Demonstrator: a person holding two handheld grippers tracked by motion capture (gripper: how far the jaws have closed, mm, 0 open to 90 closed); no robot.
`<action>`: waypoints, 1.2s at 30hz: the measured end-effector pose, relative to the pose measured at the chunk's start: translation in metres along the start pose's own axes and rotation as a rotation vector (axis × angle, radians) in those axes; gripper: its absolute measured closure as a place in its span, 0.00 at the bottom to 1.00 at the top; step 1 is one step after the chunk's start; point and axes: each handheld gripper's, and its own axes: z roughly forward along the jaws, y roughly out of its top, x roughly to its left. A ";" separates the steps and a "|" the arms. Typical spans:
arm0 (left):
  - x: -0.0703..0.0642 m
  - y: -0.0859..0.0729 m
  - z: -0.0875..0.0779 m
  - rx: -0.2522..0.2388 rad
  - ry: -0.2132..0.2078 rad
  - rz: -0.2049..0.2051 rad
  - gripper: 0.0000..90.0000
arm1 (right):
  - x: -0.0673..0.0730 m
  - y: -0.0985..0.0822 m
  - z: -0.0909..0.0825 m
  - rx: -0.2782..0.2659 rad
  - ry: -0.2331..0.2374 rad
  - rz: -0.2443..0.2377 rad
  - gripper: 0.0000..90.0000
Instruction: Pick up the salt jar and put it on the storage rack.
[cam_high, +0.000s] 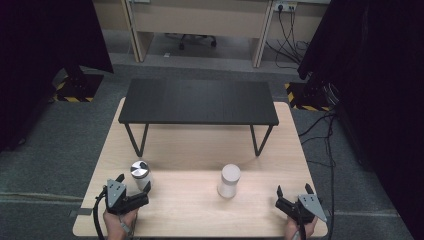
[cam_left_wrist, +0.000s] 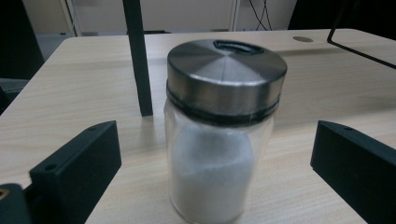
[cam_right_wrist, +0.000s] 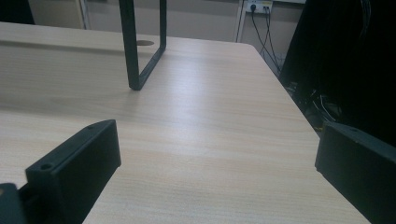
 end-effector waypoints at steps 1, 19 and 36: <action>0.000 0.001 0.001 -0.002 -0.001 0.002 0.01 | 0.000 0.000 0.000 0.000 0.000 0.000 0.00; -0.003 0.006 0.013 -0.041 -0.004 0.012 0.10 | 0.000 0.002 0.001 0.012 0.006 -0.011 0.00; -0.007 0.002 0.016 -0.072 0.016 0.014 0.26 | 0.000 0.002 0.001 0.013 0.006 -0.023 0.00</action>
